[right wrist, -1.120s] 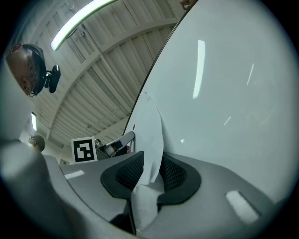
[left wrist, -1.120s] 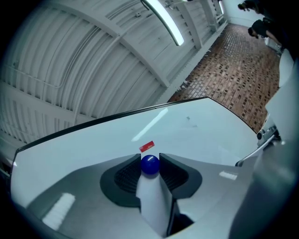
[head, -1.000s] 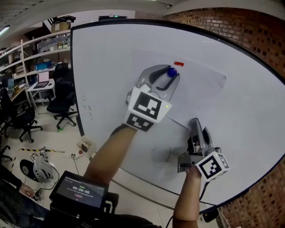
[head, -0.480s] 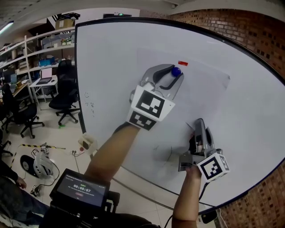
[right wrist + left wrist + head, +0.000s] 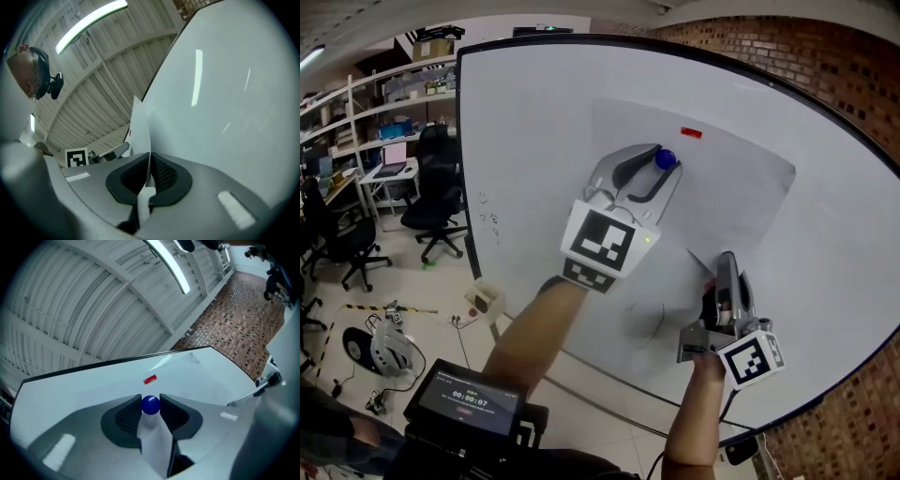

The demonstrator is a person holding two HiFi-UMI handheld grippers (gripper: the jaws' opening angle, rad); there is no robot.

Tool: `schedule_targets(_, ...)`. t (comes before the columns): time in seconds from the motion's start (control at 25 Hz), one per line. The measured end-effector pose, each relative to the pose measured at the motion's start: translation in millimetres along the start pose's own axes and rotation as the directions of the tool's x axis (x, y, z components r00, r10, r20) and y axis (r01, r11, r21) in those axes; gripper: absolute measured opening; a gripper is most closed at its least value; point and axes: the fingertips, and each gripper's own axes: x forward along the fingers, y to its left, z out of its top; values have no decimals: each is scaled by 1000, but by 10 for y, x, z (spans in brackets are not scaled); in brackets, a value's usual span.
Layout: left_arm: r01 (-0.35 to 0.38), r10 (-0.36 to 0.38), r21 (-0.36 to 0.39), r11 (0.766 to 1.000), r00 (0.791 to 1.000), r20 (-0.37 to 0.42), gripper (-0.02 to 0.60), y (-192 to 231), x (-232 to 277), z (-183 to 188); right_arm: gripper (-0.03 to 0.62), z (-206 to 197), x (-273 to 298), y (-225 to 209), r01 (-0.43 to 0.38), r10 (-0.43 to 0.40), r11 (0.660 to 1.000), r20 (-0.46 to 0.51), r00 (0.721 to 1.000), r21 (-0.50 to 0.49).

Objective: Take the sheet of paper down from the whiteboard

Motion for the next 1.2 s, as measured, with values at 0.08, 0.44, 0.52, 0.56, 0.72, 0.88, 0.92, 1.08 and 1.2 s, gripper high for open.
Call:
schedule_targets(0.08, -8, 8, -22, 1000, 1000, 4, 121, 6, -142, 27, 12, 31, -38, 68, 5, -5, 999, -2, 1000, -37)
schedule_targets(0.44, -27, 17, -221, 975, 999, -48, 121, 55, -900, -577, 12, -392, -417, 190, 123, -132, 978, -48, 990, -168)
schedule_targets(0.52, -25, 10, -261, 965, 998, -62, 121, 8, -1040, -689, 12, -497, -527, 206, 149, -166, 969, -74, 983, -195)
schedule_targets(0.56, -28, 8, -277, 961, 997, -71, 121, -16, -1107, -728, 12, -541, -580, 223, 157, -179, 966, -89, 980, -205)
schedule_targets(0.72, -51, 14, -301, 952, 992, -125, 121, -102, -1330, -846, 12, -684, -753, 289, 167, -203, 959, -146, 968, -231)
schedule_targets(0.88, -97, 44, -297, 950, 982, -181, 121, -261, -1579, -966, 12, -869, -955, 286, 156, -200, 965, -204, 958, -212)
schedule_targets(0.92, -113, 54, -297, 948, 978, -201, 121, -320, -1660, -1005, 12, -911, -1016, 293, 150, -194, 967, -216, 957, -204)
schedule_targets(1.08, -185, 105, -281, 942, 955, -278, 121, -699, -1981, -1115, 12, -970, -1378, 302, 134, -178, 974, -256, 950, -180)
schedule_targets(1.2, -239, 150, -259, 936, 935, -322, 121, -1023, -2180, -1138, 12, -994, -1655, 271, 136, -186, 972, -276, 943, -189)
